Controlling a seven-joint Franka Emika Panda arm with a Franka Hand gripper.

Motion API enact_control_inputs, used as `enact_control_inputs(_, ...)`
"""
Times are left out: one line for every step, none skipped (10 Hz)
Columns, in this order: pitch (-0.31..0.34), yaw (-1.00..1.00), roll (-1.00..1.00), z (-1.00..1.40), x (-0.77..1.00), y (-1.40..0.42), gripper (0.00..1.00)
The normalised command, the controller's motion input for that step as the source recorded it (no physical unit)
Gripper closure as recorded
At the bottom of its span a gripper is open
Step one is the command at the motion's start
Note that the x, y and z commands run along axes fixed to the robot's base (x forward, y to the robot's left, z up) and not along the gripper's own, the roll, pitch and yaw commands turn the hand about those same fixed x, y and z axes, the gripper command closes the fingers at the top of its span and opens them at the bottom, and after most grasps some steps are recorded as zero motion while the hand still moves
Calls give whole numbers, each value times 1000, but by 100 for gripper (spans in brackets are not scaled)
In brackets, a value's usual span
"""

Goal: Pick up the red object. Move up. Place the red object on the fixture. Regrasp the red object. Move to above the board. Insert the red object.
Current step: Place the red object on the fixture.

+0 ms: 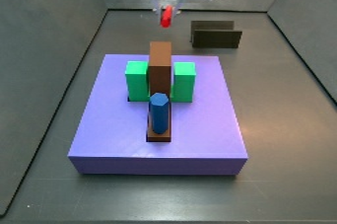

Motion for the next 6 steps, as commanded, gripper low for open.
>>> enact_control_inputs(0,-303,-1000,149,366,0,100)
enact_control_inputs(0,-143,-1000,123,489,40,100)
enact_control_inputs(0,-86,-1000,106,546,60,100)
enact_control_inputs(0,-77,-1000,97,560,74,100)
enact_control_inputs(0,-69,-1000,83,586,103,100)
enact_control_inputs(0,-29,-1000,63,577,134,100)
